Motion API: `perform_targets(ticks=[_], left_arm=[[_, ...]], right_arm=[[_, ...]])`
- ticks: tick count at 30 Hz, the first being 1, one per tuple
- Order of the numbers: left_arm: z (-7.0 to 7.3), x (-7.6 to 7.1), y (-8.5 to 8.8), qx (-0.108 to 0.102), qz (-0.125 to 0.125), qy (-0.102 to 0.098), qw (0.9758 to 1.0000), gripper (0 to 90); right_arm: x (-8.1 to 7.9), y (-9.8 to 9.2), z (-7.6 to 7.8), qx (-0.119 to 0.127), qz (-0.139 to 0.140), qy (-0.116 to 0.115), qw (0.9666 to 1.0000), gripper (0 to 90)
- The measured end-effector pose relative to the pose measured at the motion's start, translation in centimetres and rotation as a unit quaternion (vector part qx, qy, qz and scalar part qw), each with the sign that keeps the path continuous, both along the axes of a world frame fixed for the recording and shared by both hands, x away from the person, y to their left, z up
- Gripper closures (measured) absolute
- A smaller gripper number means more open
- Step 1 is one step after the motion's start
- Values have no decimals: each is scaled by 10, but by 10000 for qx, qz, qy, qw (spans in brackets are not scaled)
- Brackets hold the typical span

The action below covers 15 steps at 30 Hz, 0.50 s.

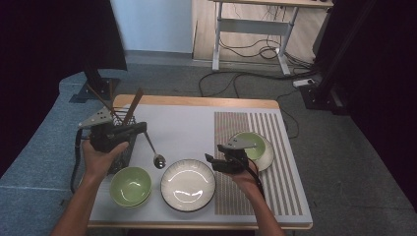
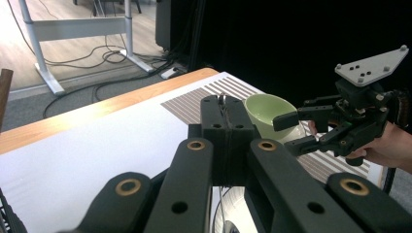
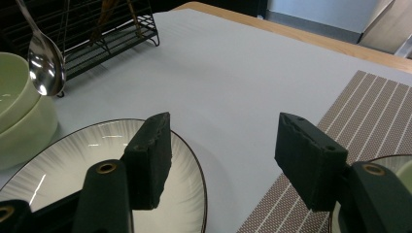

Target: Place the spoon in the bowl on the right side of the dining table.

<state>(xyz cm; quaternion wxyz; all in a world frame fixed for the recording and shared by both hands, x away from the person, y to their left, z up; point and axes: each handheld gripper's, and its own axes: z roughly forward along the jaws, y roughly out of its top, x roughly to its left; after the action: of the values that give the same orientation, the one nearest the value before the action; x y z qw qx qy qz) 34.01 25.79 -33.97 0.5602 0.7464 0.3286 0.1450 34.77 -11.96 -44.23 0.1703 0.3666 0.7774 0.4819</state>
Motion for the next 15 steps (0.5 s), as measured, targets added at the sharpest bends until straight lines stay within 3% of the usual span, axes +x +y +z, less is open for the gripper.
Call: perform_targets(ticks=[15], left_arm=[[-5, 0, -15, 44, -138, 47, 9999, 898]], right_arm=[[-5, 7, 4, 135, 205, -72, 9997, 383]])
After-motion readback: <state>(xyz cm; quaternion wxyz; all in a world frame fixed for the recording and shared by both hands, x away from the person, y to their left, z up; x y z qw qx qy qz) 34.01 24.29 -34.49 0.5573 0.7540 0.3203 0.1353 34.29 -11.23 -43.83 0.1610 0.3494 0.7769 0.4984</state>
